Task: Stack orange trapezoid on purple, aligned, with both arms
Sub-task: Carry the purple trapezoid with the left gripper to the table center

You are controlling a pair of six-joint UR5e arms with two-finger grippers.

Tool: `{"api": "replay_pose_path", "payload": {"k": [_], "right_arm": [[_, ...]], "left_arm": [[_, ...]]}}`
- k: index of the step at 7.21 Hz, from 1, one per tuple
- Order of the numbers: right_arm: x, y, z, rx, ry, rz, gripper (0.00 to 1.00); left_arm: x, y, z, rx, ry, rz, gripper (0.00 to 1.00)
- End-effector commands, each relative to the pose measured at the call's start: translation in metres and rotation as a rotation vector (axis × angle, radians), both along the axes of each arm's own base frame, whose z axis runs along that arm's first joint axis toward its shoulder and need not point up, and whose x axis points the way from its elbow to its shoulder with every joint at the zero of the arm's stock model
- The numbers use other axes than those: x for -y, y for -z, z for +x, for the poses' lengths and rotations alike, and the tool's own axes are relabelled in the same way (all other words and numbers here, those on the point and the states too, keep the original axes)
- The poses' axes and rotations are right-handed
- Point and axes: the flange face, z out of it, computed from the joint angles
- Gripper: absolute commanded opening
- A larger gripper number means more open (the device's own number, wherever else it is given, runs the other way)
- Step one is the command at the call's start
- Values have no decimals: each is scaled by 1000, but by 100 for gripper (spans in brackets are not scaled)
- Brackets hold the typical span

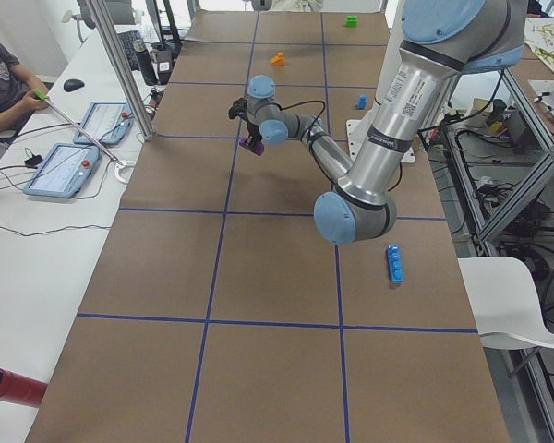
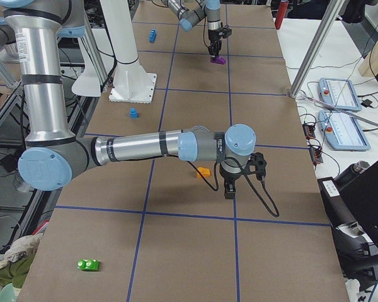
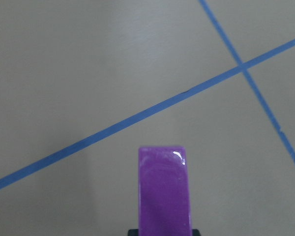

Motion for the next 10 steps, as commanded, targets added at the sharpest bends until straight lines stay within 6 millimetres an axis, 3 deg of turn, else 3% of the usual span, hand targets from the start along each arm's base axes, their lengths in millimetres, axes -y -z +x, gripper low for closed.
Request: {"api": "replay_pose_path", "payload": {"k": [1,2,3,5,8,10], "right_arm": [[3,0,-2,-1,4,-2,100],[6,0,-2,0,4,-3,100],[8,1,-3,-1,6,0,100],[9,4,-3,1,-13,-15,100],[11,8,-4,2,-22,-19,100],[11,8,-4,2,-22,-20,100]], "left_arm": [[12,76,78,96,11,41,0],[21,82,104,120,-2,25,0],[29,71,119,148,-6,12,0],[30,66,148,167,-2,26,0],[27,59,163,179,-7,32,0],[33,70,176,195,-31,52,31]]}}
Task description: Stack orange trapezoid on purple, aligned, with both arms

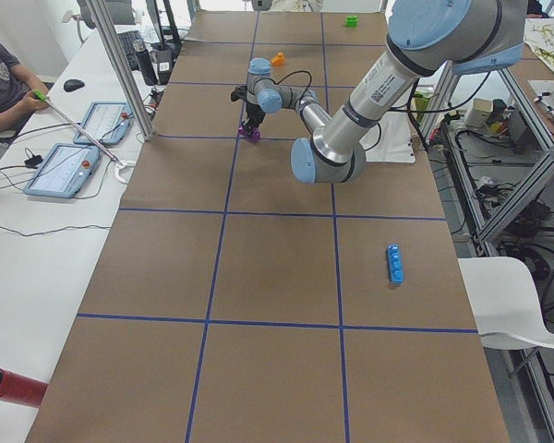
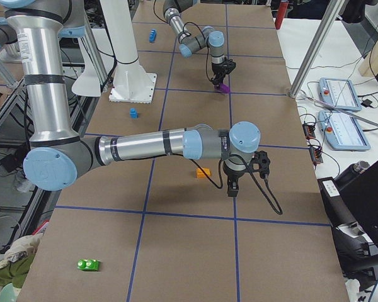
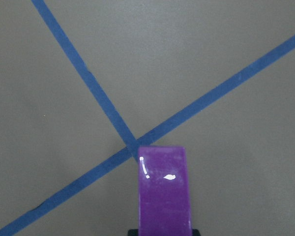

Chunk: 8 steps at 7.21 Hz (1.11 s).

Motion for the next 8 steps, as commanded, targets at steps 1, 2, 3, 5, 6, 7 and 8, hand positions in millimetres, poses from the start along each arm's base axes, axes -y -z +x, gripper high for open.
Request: {"api": "replay_pose_path", "payload": {"k": [1,2,3,5,6,7,8], "right_arm": [[0,-2,0,0,0,-4,100],[1,0,0,0,0,-1,100],[1,0,0,0,0,-1,100],[0,8,0,4,-31,-20,100],[-1,32,-15,4,-48,-22,100],[-8,54,-40,4,-31,-11,100],[-19,60,-60,4,-7,-11,100]], "left_arm": [[-2,7,15,13,-19,4,69],[-4,7,17,12,-20,2,100],[-4,9,16,11,-16,5,100],[27,39,-18,-30,26,16,100],[51,50,-51,-74,14,-29,100],[70,62,-90,-93,16,-75,100],[66,75,-110,-63,28,-107,100]]}}
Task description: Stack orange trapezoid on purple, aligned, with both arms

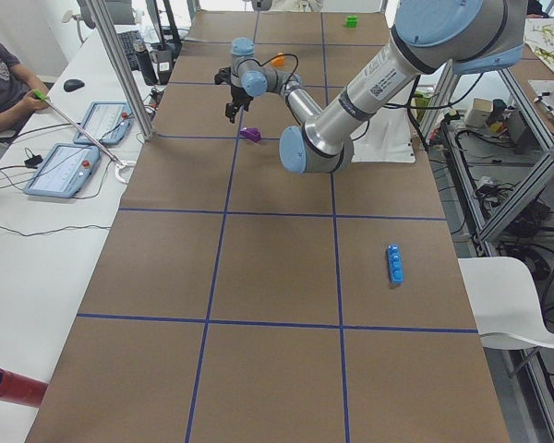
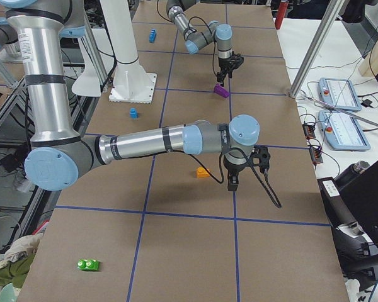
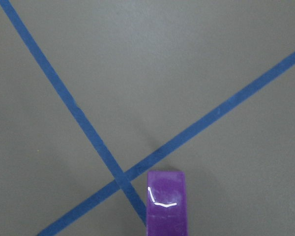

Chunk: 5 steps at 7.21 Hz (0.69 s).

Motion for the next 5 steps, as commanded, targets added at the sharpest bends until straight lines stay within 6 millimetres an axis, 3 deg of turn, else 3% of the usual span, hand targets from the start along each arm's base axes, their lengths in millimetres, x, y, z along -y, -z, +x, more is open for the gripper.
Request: {"api": "replay_pose_path", "payload": {"k": [1,3,5], "right_arm": [[-40,3,-36,7,23,57,100],[-89,-34,-94,-15,-64,110,100],[-99,-39,-156,-39,-19,89,100]], "left_arm": [[8,26,-58,20,28,-57,100],[6,31,-67,20,33,-58,100],[3,28,-71,16,37,-52,100]]}}
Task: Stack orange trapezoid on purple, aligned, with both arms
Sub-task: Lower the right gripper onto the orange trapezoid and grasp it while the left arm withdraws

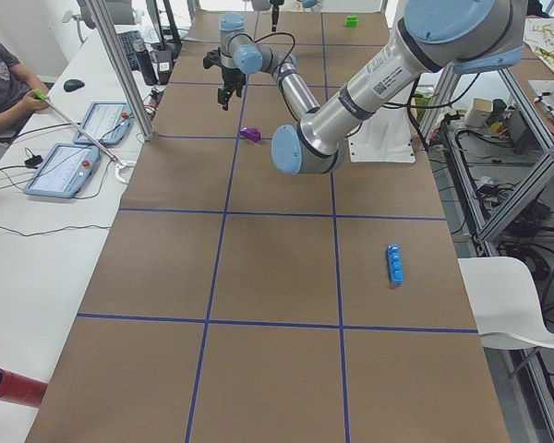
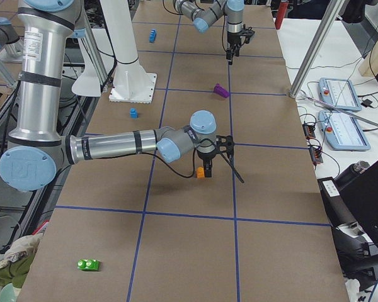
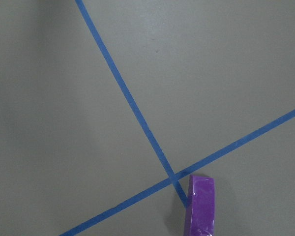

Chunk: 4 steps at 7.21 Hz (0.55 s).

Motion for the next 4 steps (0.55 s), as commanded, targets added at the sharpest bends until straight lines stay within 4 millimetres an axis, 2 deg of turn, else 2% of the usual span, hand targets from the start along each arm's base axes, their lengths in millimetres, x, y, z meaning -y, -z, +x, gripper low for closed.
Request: {"api": "replay_pose_path", "payload": {"k": [1,2,3,4], "right_arm": [[0,-10,-53,-25,38,-8,100],[1,-25,-66,-35,61,-30,100],[11,-22,-77,-30,71,-23,100],[11,-37,-89,-46,91,-45,100]], "left_arm": [[-2,1,-5,-4,4,5,100],[-2,1,-5,-4,4,5,100],[-2,1,-5,-4,4,5,100],[-1,0,-5,-2,6,5,100]]}}
